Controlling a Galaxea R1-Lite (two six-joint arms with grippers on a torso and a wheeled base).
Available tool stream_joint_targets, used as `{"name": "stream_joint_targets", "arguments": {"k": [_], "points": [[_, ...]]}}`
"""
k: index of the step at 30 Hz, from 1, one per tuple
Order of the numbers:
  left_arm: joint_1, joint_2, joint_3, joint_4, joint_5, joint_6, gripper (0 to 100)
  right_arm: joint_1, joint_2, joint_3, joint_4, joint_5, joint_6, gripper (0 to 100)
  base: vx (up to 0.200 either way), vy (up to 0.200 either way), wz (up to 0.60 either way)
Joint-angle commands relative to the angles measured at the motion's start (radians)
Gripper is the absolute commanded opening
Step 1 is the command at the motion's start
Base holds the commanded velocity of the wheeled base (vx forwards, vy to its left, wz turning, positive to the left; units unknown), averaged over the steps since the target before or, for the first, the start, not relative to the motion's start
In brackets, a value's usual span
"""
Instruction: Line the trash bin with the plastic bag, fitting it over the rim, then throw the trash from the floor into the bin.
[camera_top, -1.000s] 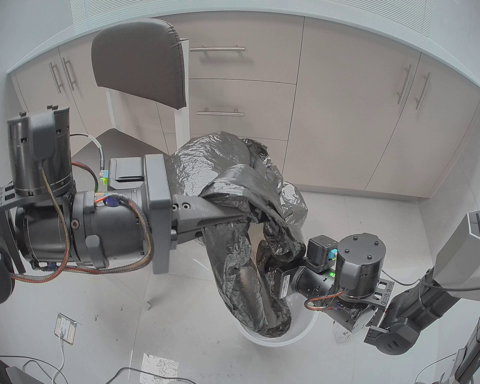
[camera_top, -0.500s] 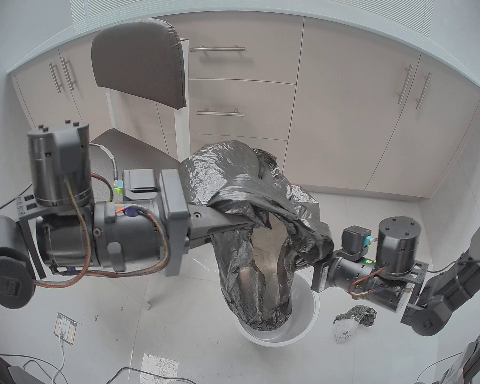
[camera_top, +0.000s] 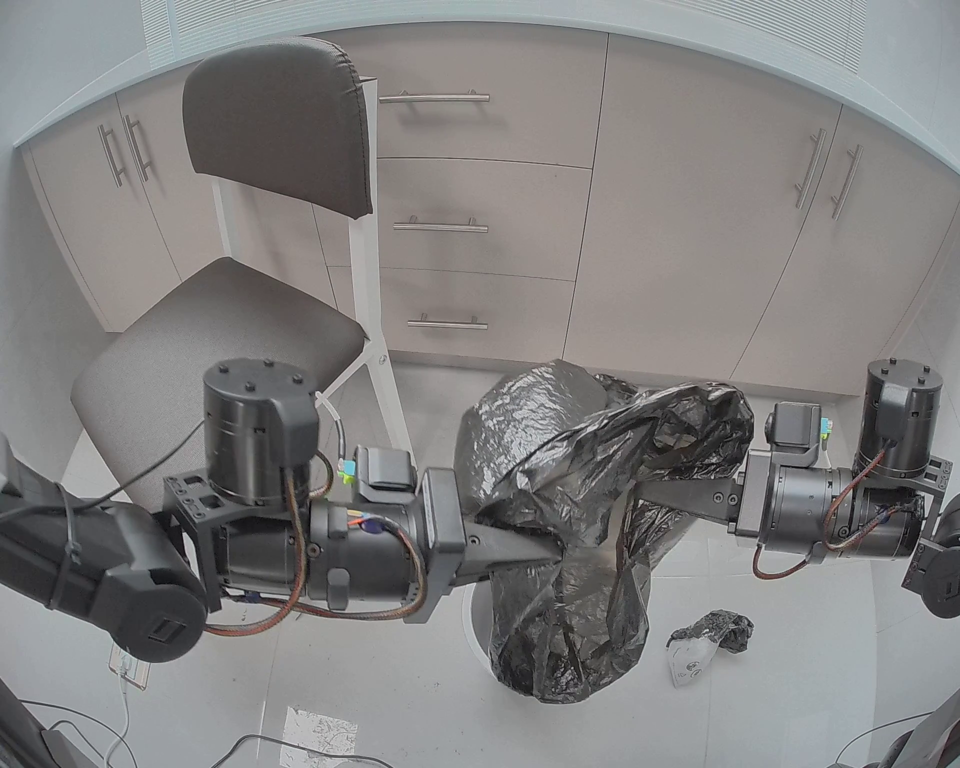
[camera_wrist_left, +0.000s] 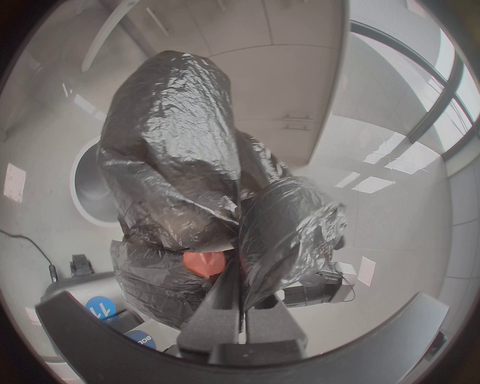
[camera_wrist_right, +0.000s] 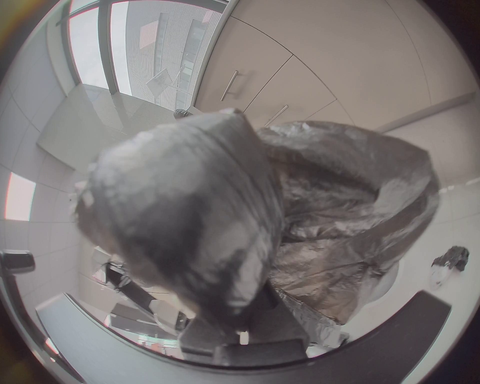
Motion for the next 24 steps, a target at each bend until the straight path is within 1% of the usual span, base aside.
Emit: {"name": "stream_joint_targets", "arguments": {"k": [1,2,3,6,11,15,18,24], "points": [[-0.012,0.088,0.028,-0.006,-0.003,-0.002,0,0.021,-0.024,-0.013,0.005,0.024,0.037,0,0.000,0.000,0.00],[-0.020,0.105,0.031,-0.006,-0.003,-0.005,0,0.021,-0.010,-0.014,0.005,0.069,0.071,0,0.000,0.000,0.00],[-0.025,0.110,0.034,-0.006,-0.003,-0.011,0,0.021,0.002,-0.014,0.005,0.093,0.088,0,0.000,0.000,0.00],[-0.026,0.111,0.045,-0.007,-0.003,-0.038,0,0.022,0.044,-0.014,-0.003,0.136,0.127,0,0.000,0.000,0.00],[-0.029,0.124,0.052,-0.007,-0.003,-0.045,0,0.024,0.107,-0.017,-0.006,0.141,0.138,0,0.000,0.000,0.00],[-0.034,0.128,0.065,-0.006,0.000,-0.073,0,0.041,0.154,-0.025,-0.006,0.144,0.149,0,0.000,0.000,0.00],[-0.032,0.153,0.080,-0.007,-0.002,-0.071,0,0.054,0.188,-0.028,-0.008,0.145,0.167,0,0.000,0.000,0.00],[-0.031,0.202,0.080,-0.033,-0.002,-0.068,0,0.061,0.228,-0.028,-0.020,0.153,0.169,0,0.000,0.000,0.00]]}}
